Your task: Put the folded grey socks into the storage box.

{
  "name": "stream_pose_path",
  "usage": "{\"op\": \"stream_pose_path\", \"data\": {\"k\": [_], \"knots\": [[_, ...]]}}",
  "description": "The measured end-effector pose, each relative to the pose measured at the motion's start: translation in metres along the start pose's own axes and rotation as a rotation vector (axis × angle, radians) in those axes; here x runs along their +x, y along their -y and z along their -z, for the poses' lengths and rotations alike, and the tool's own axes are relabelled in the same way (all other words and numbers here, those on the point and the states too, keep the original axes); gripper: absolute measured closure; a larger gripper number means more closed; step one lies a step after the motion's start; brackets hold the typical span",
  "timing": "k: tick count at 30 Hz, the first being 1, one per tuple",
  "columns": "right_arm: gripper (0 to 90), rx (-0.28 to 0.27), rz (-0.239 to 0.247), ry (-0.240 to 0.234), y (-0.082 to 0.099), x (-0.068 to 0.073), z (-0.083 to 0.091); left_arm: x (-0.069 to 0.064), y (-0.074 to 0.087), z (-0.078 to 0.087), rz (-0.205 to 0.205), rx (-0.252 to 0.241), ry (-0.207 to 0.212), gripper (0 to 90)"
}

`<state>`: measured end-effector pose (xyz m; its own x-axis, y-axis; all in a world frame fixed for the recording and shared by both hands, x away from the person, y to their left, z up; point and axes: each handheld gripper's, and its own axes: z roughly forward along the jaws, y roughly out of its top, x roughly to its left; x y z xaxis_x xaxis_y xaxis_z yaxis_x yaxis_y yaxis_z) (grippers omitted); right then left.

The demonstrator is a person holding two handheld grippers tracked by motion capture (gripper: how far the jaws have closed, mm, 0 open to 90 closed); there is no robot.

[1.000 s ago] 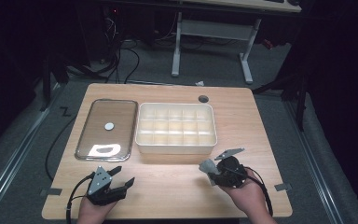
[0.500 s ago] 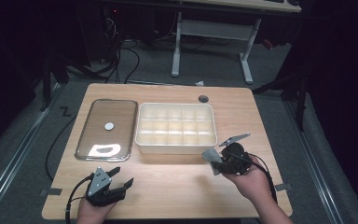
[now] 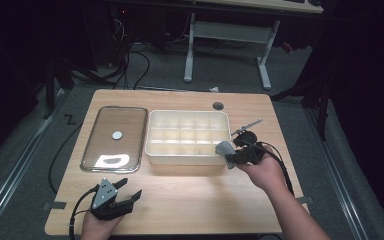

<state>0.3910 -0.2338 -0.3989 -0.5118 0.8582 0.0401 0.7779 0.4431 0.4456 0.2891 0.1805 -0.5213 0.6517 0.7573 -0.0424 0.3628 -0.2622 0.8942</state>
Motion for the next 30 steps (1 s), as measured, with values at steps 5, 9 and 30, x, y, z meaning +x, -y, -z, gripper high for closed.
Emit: {"op": "stream_pose_path", "data": {"k": [5,9,30], "knots": [[69.4,0.030,-0.009,0.027,-0.019,-0.008,-0.006,0.000,0.000,0.000,-0.003,-0.002,-0.003,34.7],[69.4,0.053,-0.019,0.024,-0.031,-0.015,-0.013,0.000,0.002,0.000,-0.006,0.004,-0.008,35.2],[70.2,0.282,0.016,0.092,-0.066,-0.014,-0.056,-0.001,0.001,0.002,-0.017,-0.010,0.002,37.0]]}}
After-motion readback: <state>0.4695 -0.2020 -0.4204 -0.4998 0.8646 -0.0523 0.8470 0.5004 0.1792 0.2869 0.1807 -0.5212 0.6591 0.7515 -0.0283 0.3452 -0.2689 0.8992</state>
